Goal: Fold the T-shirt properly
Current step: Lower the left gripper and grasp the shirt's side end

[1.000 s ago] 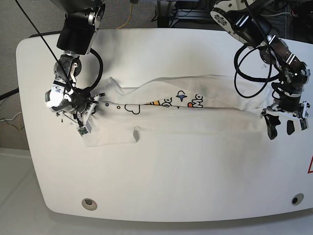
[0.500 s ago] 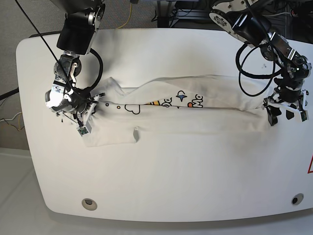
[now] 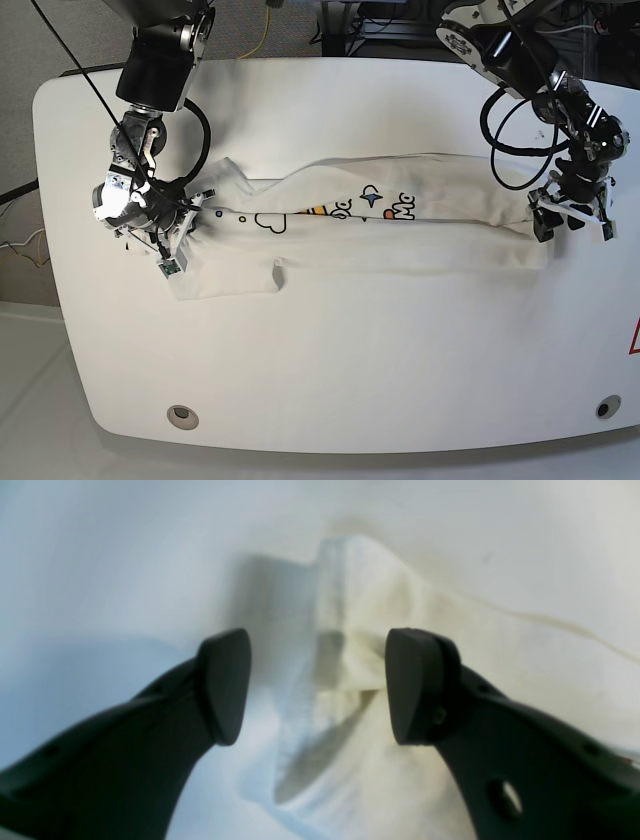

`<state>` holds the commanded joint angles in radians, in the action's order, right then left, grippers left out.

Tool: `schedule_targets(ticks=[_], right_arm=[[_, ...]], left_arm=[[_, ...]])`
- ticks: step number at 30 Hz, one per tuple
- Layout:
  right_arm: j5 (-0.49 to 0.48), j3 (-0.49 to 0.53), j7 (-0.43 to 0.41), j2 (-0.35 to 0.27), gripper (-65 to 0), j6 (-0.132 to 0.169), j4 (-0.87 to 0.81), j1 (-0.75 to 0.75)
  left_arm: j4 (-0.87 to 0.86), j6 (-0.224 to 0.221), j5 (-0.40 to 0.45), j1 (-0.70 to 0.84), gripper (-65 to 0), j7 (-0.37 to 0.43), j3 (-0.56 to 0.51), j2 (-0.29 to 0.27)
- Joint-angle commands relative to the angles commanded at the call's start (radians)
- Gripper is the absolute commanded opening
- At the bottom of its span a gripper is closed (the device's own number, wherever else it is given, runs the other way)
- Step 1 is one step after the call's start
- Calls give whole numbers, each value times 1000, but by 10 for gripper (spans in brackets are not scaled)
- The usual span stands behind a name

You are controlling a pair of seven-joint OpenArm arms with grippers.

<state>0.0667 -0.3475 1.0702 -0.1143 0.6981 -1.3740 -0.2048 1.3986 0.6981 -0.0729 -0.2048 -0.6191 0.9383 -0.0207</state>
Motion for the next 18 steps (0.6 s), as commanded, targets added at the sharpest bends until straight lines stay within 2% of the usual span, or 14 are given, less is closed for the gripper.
schedule_targets(ticks=[3, 18], right_arm=[[0, 0, 0, -2, -634, 0, 0, 2], [0, 0, 0, -3, -634, 0, 0, 15]], left_arm=[[-6, 0, 0, 0, -250, 26, 2, 0], [-144, 0, -2, 2, -250, 32, 2, 26]])
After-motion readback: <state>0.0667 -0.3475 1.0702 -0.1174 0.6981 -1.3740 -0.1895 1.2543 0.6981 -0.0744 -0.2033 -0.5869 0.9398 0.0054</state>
